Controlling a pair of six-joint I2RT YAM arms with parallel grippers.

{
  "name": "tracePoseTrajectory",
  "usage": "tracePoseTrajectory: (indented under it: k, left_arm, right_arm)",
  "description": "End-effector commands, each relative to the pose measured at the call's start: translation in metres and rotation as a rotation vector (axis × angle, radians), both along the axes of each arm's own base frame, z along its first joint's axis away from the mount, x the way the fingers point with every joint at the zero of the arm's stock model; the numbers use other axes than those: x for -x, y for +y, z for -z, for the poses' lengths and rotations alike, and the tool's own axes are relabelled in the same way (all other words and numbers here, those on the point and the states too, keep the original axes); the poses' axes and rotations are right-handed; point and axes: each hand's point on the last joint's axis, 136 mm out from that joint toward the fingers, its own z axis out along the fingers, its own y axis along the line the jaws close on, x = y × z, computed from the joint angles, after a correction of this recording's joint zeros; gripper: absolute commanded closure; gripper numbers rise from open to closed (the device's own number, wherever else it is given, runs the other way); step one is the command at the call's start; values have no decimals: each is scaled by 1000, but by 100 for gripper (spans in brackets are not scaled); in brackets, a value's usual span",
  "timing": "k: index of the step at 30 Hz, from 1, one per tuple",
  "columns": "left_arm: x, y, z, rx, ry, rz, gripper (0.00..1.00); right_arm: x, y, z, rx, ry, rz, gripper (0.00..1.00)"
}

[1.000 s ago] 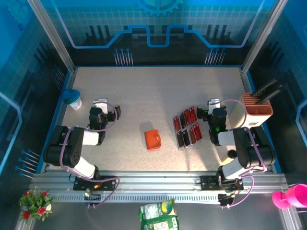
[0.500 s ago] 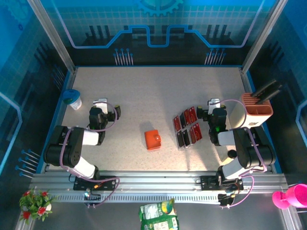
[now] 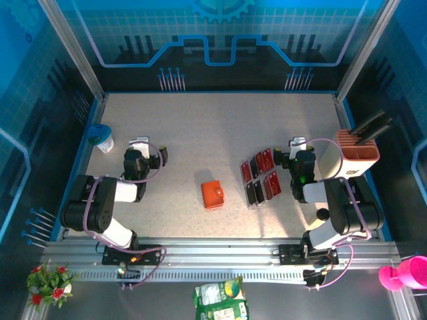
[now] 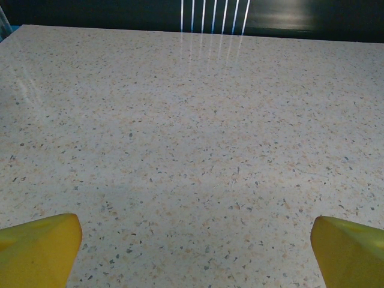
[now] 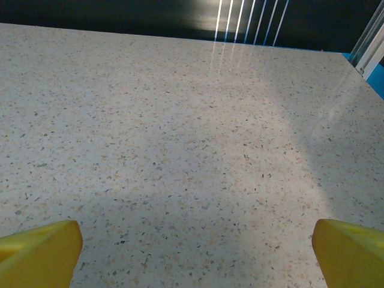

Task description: Put the credit cards into the card holder

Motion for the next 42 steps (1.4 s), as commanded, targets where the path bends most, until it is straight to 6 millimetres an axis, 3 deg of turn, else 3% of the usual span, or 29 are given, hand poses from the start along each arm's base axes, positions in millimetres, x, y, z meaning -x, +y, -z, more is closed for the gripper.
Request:
tracePoseTrajectory:
  k: [1, 5, 8, 13, 18, 20, 22, 24, 31, 37, 42]
  left_arm:
    - [0, 7, -20, 12, -27, -32, 1]
    - [-2, 9, -34, 12, 10, -44, 1]
    - [-3, 11, -48, 12, 2, -53, 1]
    - [3, 16, -111, 95, -132, -104, 1]
    - [18, 0, -162, 288, -104, -74, 1]
    - [29, -12, -175, 358, -85, -38, 1]
    - [42, -27, -181, 421, -49, 8, 1]
    - [54, -44, -183, 457, -4, 57, 1]
    - [96, -93, -177, 447, 110, 209, 1]
    - [108, -107, -165, 456, 162, 238, 1]
    - [107, -111, -157, 456, 182, 239, 1]
  right_arm:
    - [7, -2, -27, -1, -116, 11, 0]
    - [14, -12, -56, -18, -111, 60, 0]
    - [13, -12, -101, -99, -171, 68, 0]
    - [22, -2, -185, -415, -229, 53, 0]
    - [54, 59, -248, -582, -217, -314, 0]
    - [70, 75, -256, -647, -177, -400, 0]
    - [86, 92, -249, -692, -90, -461, 0]
    - [103, 108, -228, -706, 34, -490, 0]
    - [184, 157, -113, -605, 541, -518, 0]
    - [241, 170, -45, -523, 798, -471, 1]
    - [265, 165, -8, -411, 873, -405, 2]
